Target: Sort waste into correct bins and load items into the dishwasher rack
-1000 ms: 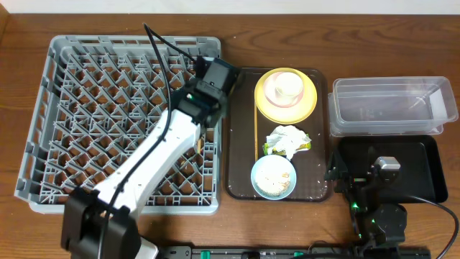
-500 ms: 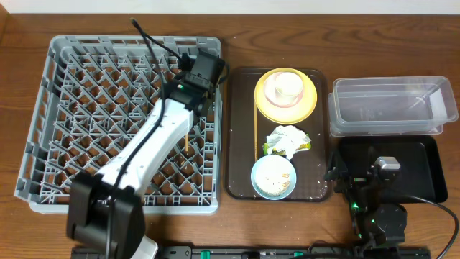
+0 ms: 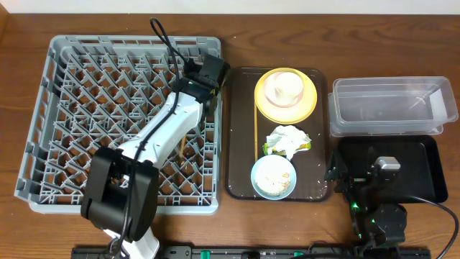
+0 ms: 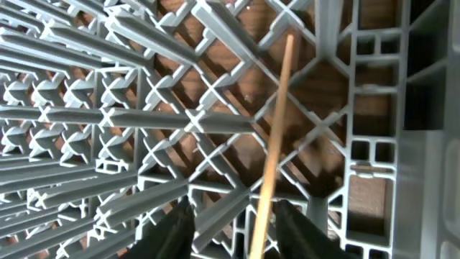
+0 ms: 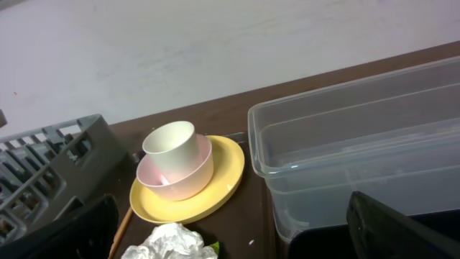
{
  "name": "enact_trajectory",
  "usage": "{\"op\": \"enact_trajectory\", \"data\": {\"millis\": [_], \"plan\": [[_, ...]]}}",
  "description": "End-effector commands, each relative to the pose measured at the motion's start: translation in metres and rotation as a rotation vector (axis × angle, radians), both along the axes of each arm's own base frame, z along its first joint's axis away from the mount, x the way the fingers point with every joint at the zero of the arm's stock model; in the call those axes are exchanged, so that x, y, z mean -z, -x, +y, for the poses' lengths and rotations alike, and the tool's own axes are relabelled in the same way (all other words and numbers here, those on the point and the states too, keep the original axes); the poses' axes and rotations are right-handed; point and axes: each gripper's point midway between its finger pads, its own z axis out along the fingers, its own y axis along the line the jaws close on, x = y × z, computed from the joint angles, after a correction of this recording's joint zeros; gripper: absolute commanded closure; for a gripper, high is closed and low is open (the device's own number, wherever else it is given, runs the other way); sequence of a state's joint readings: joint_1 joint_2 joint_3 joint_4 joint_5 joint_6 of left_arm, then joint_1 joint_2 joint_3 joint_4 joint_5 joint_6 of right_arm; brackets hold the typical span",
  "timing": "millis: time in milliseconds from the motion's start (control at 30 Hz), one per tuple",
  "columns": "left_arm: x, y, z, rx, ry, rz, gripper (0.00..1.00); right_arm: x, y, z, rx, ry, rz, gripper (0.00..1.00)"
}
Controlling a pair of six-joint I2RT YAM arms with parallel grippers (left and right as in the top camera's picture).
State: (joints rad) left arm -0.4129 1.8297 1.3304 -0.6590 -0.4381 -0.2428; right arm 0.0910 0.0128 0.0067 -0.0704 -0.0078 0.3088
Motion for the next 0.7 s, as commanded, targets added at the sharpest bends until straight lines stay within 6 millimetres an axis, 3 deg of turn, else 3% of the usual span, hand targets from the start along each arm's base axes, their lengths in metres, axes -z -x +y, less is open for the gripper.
{"op": "enact_trajectory", "data": {"millis": [0, 100, 200, 400, 500, 667], "plan": [[-0.009, 0.0, 0.001, 0.0, -0.002, -0.025, 0.56, 0.001, 0.0, 0.002, -0.008, 0.011, 0.001, 0.01], [-0.026, 0.0, -0.002, 0.001, 0.038, -0.062, 0.56, 0.001, 0.0, 0.002, -0.008, 0.011, 0.001, 0.01], [-0.048, 0.005, -0.019, 0.034, 0.167, -0.093, 0.56, 0.001, 0.0, 0.002, -0.008, 0.011, 0.001, 0.01], [-0.089, 0.029, -0.082, 0.115, 0.594, -0.081, 0.57, 0.001, 0.0, 0.002, -0.008, 0.011, 0.001, 0.01], [-0.086, 0.038, -0.103, 0.157, 0.66, -0.033, 0.57, 0.001, 0.0, 0.002, -0.008, 0.01, 0.001, 0.01], [-0.06, 0.047, -0.13, 0.194, 0.641, 0.043, 0.58, 0.001, 0.0, 0.002, -0.008, 0.011, 0.001, 0.01]]}}
